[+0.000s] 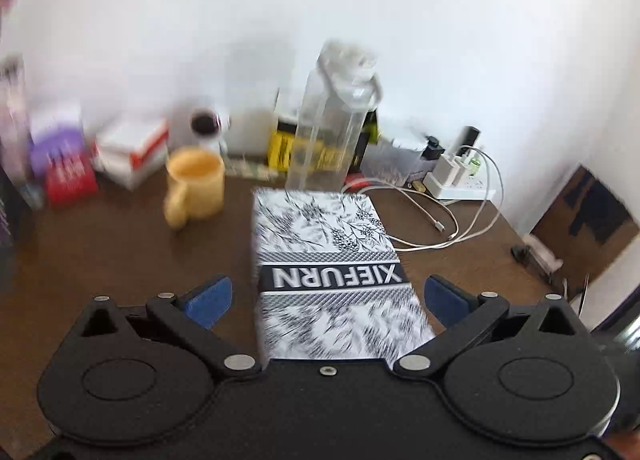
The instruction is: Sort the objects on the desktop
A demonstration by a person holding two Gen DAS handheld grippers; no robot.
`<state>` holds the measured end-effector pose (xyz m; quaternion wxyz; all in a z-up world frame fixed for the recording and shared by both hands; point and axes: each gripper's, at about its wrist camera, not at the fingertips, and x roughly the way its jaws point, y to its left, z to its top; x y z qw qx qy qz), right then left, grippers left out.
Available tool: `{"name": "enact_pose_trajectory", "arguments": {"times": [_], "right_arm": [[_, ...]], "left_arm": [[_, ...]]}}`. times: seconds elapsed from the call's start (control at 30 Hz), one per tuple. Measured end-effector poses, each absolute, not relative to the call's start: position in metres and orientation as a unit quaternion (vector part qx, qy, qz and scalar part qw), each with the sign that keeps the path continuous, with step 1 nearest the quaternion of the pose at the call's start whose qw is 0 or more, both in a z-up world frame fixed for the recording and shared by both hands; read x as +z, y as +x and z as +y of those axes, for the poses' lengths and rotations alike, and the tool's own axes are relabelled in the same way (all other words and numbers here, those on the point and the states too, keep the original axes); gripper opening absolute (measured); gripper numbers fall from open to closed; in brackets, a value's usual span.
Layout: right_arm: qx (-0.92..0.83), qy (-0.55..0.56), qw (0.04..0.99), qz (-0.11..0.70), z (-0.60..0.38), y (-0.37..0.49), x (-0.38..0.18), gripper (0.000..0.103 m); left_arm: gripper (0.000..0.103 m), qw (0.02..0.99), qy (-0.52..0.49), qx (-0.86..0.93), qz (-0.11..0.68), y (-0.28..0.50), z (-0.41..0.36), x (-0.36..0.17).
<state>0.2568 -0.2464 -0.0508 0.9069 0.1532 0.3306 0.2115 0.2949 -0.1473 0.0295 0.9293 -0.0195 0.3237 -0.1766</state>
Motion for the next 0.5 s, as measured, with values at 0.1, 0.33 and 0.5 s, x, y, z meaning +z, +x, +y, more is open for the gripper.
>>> {"name": "enact_pose_trajectory", "arguments": {"times": [0.1,0.33,0.5], "right_arm": [[0.197,0.154,0.909,0.333,-0.272,0.211,-0.042,0.103],[0.168,0.148,0.907,0.357,-0.292,0.125,-0.041,0.103],[0.159,0.127,0.900,0.387,-0.285,0.087,-0.049,0.103]], "left_arm": [[0.103,0.934,0.000,-0.173,0.314,0.250,-0.134,0.035],[0.103,0.933,0.013,-0.144,0.331,0.163,-0.106,0.028],[0.103,0.927,0.054,-0.107,0.355,0.112,-0.097,0.014]]}}
